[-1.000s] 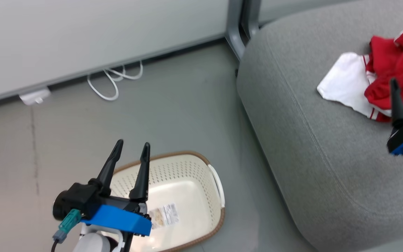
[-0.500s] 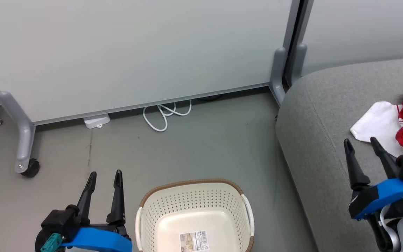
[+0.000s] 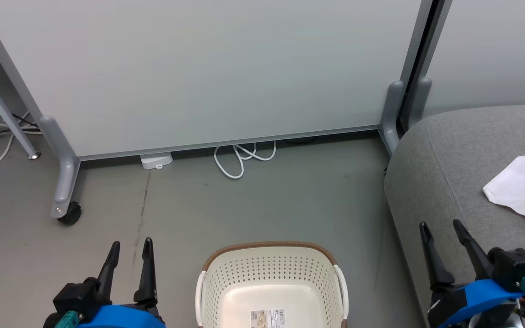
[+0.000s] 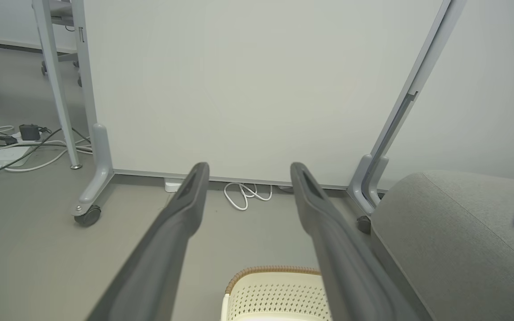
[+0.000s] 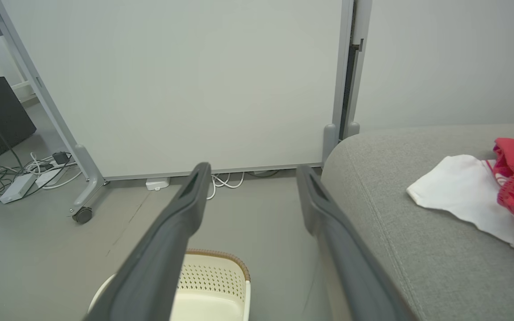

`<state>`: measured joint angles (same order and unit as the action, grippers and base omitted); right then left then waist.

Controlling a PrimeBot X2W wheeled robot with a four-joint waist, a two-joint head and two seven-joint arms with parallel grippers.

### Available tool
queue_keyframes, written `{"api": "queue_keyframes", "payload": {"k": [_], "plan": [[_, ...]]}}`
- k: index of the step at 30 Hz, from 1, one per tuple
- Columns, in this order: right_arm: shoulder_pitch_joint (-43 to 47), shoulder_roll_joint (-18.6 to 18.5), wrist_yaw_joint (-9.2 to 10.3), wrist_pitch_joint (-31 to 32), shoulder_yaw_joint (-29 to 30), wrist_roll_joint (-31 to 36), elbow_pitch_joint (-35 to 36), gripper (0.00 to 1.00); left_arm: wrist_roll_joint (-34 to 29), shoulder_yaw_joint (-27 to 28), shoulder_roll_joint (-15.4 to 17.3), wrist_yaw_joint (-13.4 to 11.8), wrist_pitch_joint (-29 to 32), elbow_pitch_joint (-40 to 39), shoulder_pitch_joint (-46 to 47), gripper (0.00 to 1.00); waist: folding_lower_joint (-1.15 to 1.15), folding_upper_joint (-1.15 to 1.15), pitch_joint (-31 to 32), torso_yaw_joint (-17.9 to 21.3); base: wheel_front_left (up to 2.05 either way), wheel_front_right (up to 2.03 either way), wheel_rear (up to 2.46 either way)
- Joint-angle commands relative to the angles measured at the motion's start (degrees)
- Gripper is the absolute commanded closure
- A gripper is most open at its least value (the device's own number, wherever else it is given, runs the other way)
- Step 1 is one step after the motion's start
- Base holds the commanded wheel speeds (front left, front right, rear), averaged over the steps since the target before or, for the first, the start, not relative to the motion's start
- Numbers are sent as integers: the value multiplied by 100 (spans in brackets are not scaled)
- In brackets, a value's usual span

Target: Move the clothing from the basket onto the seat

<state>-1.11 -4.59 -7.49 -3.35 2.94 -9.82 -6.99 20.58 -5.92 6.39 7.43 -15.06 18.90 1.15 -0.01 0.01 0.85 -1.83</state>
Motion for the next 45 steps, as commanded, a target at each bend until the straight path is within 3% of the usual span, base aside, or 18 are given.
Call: {"api": "queue_keyframes", "payload": {"k": [1, 26, 27, 38, 45], "plan": [[124, 46, -2, -28, 12, -38, 32, 0, -9, 36, 19, 4, -16, 46, -39, 0, 1, -1, 25, -21, 0, 0, 0], [200, 174, -2, -22, -38, -59, 47, 0, 34, -6, 33, 5, -17, 255, -26, 0, 1, -1, 13, -30, 0, 0, 0], [161, 162, 1, -7, -41, -50, 5, 100, 25, -23, 13, 0, 7, 280, -11, 100, 1, -1, 11, -29, 0, 0, 0], [309, 202, 1, 27, -63, -45, -575, 100, 20, -40, -128, 0, 44, 779, -352, 100, 1, -1, 9, -28, 0, 0, 0], [234, 201, 1, 119, -21, -772, -620, 100, 654, 79, -151, 0, 233, 694, -284, 100, 1, -1, 4, -17, 0, 0, 0]]}}
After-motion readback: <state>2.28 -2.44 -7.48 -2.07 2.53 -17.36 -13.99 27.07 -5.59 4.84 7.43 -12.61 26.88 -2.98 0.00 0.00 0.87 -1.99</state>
